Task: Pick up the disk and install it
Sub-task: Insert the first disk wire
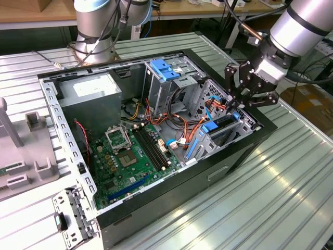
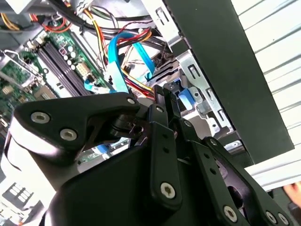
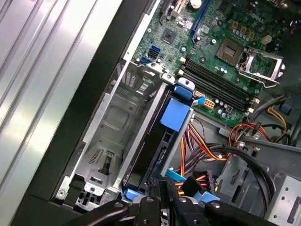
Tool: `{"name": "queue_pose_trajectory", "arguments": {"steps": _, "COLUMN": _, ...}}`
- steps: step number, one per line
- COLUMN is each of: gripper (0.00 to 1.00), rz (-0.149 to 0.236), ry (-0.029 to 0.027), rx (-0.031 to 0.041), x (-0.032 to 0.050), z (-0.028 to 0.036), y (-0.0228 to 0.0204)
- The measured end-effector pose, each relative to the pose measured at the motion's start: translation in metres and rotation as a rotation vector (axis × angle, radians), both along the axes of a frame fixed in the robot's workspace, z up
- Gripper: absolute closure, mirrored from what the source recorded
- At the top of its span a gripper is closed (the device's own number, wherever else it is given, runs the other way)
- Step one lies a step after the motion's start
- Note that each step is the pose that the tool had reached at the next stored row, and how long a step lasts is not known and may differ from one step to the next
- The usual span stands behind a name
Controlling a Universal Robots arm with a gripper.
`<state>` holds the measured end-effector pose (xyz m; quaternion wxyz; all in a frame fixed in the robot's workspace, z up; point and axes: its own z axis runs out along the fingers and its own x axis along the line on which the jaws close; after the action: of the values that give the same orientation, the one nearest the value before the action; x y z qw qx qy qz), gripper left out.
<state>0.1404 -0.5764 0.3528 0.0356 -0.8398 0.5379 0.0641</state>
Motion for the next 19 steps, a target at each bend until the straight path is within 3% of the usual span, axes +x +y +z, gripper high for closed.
{"name": "queue_pose_trajectory", "arguments": {"steps": 19, "gripper": 0.83, "rz": -0.259, "ry": 0.0000, "rx": 0.0000, "x": 0.0000, "z": -0.0005, "y": 0.0000}}
